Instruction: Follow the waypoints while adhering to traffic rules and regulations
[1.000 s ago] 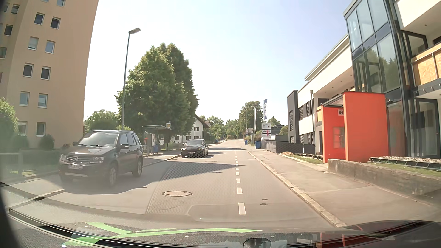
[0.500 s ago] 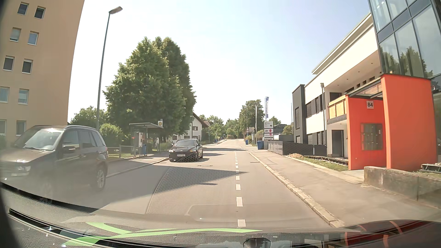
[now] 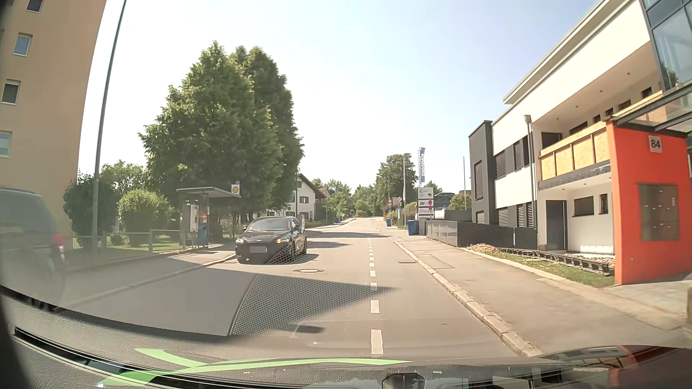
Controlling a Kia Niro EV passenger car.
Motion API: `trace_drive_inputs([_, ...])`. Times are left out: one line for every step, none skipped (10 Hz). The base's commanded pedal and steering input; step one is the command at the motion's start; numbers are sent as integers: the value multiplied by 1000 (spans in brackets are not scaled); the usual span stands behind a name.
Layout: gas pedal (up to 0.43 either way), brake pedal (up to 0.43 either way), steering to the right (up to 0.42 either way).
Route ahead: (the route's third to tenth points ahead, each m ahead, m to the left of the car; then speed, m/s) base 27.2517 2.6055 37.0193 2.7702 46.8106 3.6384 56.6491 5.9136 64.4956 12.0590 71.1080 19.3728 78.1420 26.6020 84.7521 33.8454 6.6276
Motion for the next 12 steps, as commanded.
trace_drive_inputs([87,0,-5])
trace_drive_inputs([79,0,-5])
trace_drive_inputs([79,0,-5])
trace_drive_inputs([79,0,-5])
trace_drive_inputs([79,0,-5])
trace_drive_inputs([79,0,-5])
trace_drive_inputs([67,0,-5])
trace_drive_inputs([67,0,-5])
trace_drive_inputs([67,0,-5])
trace_drive_inputs([67,0,-5])
trace_drive_inputs([67,0,-5])
trace_drive_inputs([67,0,-5])
